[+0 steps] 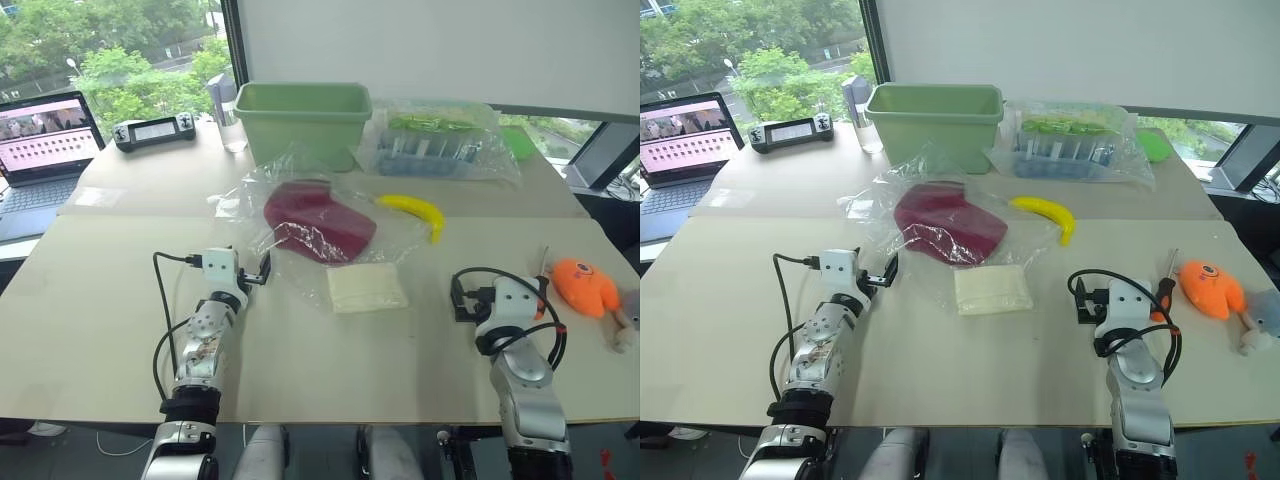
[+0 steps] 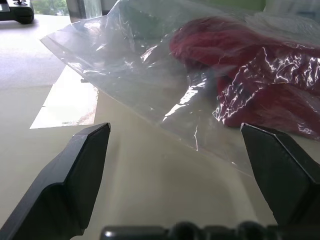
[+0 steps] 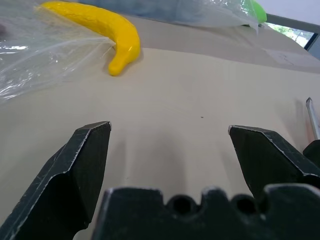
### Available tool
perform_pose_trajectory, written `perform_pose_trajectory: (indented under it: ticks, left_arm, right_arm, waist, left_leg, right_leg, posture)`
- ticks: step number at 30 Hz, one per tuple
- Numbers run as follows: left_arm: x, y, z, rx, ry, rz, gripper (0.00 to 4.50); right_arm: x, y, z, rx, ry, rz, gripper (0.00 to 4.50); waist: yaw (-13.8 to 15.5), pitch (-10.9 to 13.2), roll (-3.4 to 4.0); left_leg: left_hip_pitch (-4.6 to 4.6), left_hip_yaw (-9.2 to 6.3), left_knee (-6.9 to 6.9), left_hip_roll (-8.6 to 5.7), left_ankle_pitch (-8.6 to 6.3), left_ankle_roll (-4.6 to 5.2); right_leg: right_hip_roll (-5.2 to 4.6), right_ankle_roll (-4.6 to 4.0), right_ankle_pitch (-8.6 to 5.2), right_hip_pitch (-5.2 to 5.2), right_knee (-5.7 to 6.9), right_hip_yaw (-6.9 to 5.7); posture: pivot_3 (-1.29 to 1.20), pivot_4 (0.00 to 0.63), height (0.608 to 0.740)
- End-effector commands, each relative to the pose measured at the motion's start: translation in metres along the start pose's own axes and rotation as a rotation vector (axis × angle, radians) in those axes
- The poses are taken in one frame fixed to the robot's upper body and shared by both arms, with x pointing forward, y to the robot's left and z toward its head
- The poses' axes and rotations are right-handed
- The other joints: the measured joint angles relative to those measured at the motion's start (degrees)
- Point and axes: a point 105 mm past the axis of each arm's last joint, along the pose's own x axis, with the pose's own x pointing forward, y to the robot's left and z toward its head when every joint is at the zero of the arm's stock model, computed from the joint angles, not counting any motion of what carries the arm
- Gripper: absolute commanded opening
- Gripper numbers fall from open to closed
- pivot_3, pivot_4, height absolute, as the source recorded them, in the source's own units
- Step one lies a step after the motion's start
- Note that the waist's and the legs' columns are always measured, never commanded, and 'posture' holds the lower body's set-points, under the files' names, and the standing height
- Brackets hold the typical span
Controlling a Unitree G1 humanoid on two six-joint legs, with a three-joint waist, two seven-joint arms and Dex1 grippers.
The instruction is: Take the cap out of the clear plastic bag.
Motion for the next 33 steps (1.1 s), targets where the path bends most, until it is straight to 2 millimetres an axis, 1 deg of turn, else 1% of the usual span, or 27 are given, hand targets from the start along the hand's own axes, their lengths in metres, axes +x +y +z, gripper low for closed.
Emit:
perform_pose_trajectory:
  ticks: [1,3,5,6,8,11,14,17,20,23,24,28,31,33]
  left_arm:
    - [0.005,-0.011,0.020,-0.013,-0.065,-0.099,4.50]
    - [0.012,-0.018,0.046,-0.009,-0.102,-0.236,4.50]
    - [0.014,-0.021,0.064,0.017,-0.120,-0.339,4.50]
    - [0.015,-0.023,0.069,0.014,-0.097,-0.399,4.50]
    - [0.015,-0.029,0.066,0.026,0.022,-0.508,4.50]
    - [-0.002,-0.049,0.076,0.089,0.068,-0.733,4.50]
    - [-0.012,-0.056,0.079,0.117,0.110,-0.840,4.50]
    - [-0.029,-0.063,0.076,0.194,0.154,-0.968,4.50]
    - [-0.040,-0.065,0.081,0.204,0.153,-1.034,4.50]
    - [-0.051,-0.063,0.085,0.226,0.164,-1.080,4.50]
    - [-0.054,-0.061,0.089,0.265,0.143,-1.089,4.50]
    - [-0.062,-0.052,0.091,0.254,0.194,-1.095,4.50]
    - [-0.062,-0.043,0.097,0.282,0.194,-1.051,4.50]
    - [-0.061,-0.039,0.101,0.290,0.189,-1.029,4.50]
  right_arm:
    - [-0.001,-0.003,0.018,-0.022,-0.070,-0.006,4.48]
    - [-0.002,-0.004,0.034,-0.024,-0.102,0.028,4.48]
    - [0.000,-0.009,0.050,-0.042,-0.131,0.050,4.48]
    - [0.002,-0.011,0.057,-0.060,-0.137,0.082,4.48]
    - [0.003,-0.006,0.066,-0.089,-0.142,0.181,4.48]
    - [-0.003,0.013,0.086,-0.057,-0.145,0.384,4.48]
    - [-0.011,0.034,0.098,-0.058,-0.128,0.554,4.48]
    - [-0.025,0.066,0.103,-0.068,-0.077,0.754,4.48]
    - [-0.035,0.092,0.114,-0.049,-0.061,0.887,4.48]
    - [-0.042,0.109,0.114,-0.086,-0.009,0.967,4.48]
    - [-0.041,0.113,0.112,-0.106,0.010,0.974,4.48]
    - [-0.030,0.121,0.100,-0.117,0.082,0.954,4.48]
    - [-0.021,0.127,0.078,-0.158,0.135,0.947,4.48]
    - [-0.013,0.125,0.064,-0.202,0.164,0.921,4.48]
  waist:
    - [0.0,0.0,0.00]
    - [0.0,0.0,0.02]
    - [0.0,0.1,0.05]
    - [-0.1,0.1,0.05]
    - [-0.2,0.1,0.07]
    - [-0.5,0.1,0.08]
    - [-0.5,0.1,0.12]
    - [-0.5,0.2,0.13]
    - [-0.4,0.2,0.15]
    - [-0.3,0.3,0.14]
    - [-0.2,0.3,0.14]
    - [0.0,0.3,0.14]
    - [0.0,0.3,0.14]
    - [-0.2,0.3,0.14]
  left_leg:
    - [0.00,0.00,0.00,0.00,0.00,0.00]
    - [-0.01,0.00,0.00,0.00,0.00,0.00]
    - [-0.10,0.00,0.01,0.00,0.00,0.00]
    - [-0.10,0.00,0.03,0.00,0.01,0.00]
    - [-0.09,0.00,0.07,-0.01,0.01,0.00]
    - [0.00,0.01,-0.05,0.01,0.00,0.00]
    - [-0.03,0.00,-0.15,0.07,0.00,0.00]
    - [-0.03,-0.01,-0.15,0.11,0.00,0.00]
    - [-0.03,0.00,-0.13,0.14,-0.01,-0.01]
    - [-0.07,0.00,-0.07,0.16,-0.01,-0.02]
    - [-0.08,0.00,-0.06,0.16,-0.01,-0.02]
    - [-0.13,-0.01,-0.07,0.15,-0.02,-0.03]
    - [-0.13,-0.01,-0.07,0.15,-0.02,-0.03]
    - [-0.13,0.00,-0.07,0.14,-0.02,-0.03]
  right_leg:
    - [0.00,0.00,0.00,0.00,0.00,0.00]
    - [0.00,-0.01,0.00,-0.02,0.01,0.00]
    - [0.00,-0.01,-0.01,-0.11,0.02,-0.01]
    - [0.00,-0.01,0.00,-0.10,0.03,-0.01]
    - [0.00,-0.01,0.00,-0.05,0.01,0.00]
    - [0.00,-0.08,-0.06,-0.01,-0.01,0.00]
    - [0.06,-0.17,-0.17,-0.11,0.02,-0.02]
    - [0.10,-0.20,-0.18,-0.11,0.03,-0.03]
    - [0.10,-0.41,-0.30,-0.11,0.02,-0.03]
    - [0.10,-0.54,-0.38,-0.12,0.02,-0.03]
    - [0.10,-0.54,-0.38,-0.12,0.01,-0.03]
    - [0.09,-0.54,-0.38,-0.15,-0.04,-0.04]
    - [0.09,-0.53,-0.38,-0.16,-0.04,-0.04]
    - [0.10,-0.53,-0.37,-0.17,-0.04,-0.05]
  posture:
    - [0.00,0.150,0.740]
    - [0.00,0.150,0.740]
    - [0.00,0.150,0.740]
    - [0.00,0.150,0.740]
    - [0.00,0.150,0.740]
    - [0.00,0.150,0.740]
    - [0.00,0.150,0.740]
    - [0.00,0.150,0.740]
    - [0.00,0.150,0.740]
    - [0.00,0.150,0.740]
    - [0.00,0.150,0.740]
    - [0.00,0.150,0.740]
    - [0.00,0.150,0.740]
    - [0.00,0.150,0.740]
